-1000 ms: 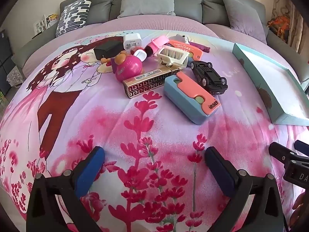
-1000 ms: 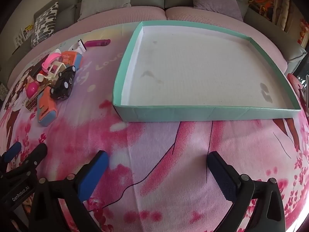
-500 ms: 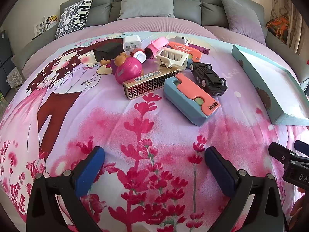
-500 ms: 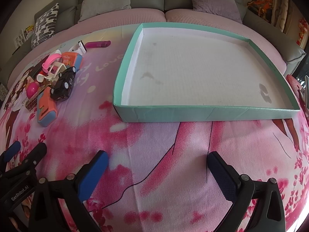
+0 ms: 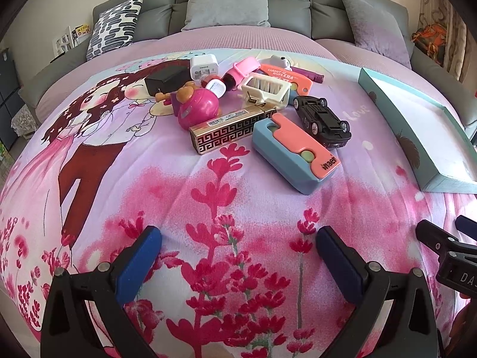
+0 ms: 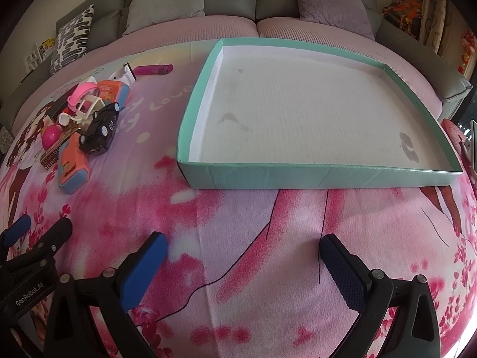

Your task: Organize rigid objects

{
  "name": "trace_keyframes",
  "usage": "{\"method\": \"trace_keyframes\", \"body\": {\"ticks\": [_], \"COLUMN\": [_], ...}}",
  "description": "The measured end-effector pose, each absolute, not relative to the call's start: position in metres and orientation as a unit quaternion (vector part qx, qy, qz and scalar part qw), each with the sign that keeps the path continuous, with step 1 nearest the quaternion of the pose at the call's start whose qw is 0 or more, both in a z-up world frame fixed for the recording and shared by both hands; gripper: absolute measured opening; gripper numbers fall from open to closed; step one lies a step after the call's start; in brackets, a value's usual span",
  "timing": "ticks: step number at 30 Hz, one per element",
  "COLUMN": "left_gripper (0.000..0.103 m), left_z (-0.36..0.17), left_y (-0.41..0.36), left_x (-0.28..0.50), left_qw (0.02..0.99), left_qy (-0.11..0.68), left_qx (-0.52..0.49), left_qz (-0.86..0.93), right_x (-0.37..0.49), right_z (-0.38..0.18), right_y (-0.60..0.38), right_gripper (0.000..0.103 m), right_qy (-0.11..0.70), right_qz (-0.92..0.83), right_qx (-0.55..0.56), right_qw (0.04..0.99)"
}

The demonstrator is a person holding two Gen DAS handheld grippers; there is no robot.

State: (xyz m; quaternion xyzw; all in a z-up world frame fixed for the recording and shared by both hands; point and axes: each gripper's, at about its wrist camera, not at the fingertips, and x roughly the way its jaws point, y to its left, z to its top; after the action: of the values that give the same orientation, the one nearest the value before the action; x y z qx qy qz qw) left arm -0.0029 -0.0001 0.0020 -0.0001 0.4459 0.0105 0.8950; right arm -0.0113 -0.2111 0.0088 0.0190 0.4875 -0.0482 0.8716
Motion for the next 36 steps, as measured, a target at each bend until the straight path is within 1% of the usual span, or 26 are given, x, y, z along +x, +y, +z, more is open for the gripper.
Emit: {"method": "trace_keyframes", "body": {"ticks": [36], "left_gripper": [0.103], "left_z": [0.0004], "left_y": [-0.0011], "left_x": [0.0008], "left_qw": [0.894], "left_qy": [0.447], "left_qx": [0.005], "left_qz": [0.014], "right_x": [-0.019], "right_z": [0.0075], "right_y": [-0.2099], "right_gripper": [0.103], "right_qy": [0.476], "right_qz": [-0.041], "right_qx": [0.014], "right_qw": [0.878]}}
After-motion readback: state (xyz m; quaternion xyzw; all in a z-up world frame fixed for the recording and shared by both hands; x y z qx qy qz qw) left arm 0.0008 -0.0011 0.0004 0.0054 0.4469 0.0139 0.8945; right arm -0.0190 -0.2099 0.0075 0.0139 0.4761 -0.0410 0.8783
